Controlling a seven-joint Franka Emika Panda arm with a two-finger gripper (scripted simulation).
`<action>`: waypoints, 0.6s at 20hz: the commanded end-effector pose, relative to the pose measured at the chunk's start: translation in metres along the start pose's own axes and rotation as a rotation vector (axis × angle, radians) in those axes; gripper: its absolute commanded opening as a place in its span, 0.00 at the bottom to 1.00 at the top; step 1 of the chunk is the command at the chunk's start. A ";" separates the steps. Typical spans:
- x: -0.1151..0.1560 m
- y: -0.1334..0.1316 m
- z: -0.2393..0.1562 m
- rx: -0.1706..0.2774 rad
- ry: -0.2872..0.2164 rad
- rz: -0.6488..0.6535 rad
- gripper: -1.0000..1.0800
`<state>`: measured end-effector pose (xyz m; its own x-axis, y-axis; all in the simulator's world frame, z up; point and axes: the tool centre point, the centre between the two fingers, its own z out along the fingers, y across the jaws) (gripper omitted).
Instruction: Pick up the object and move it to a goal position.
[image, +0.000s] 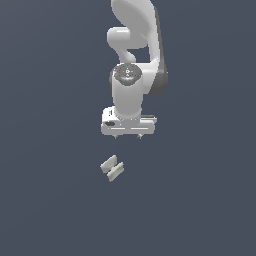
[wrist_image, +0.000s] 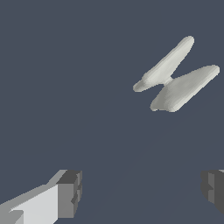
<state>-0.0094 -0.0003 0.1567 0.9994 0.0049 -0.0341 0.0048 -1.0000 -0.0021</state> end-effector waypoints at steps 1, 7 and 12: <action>0.000 0.000 0.000 0.000 0.000 0.000 0.96; 0.002 -0.001 -0.006 -0.002 0.008 -0.015 0.96; 0.002 -0.002 -0.009 -0.004 0.011 -0.028 0.96</action>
<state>-0.0073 0.0015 0.1650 0.9993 0.0299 -0.0233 0.0300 -0.9996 0.0004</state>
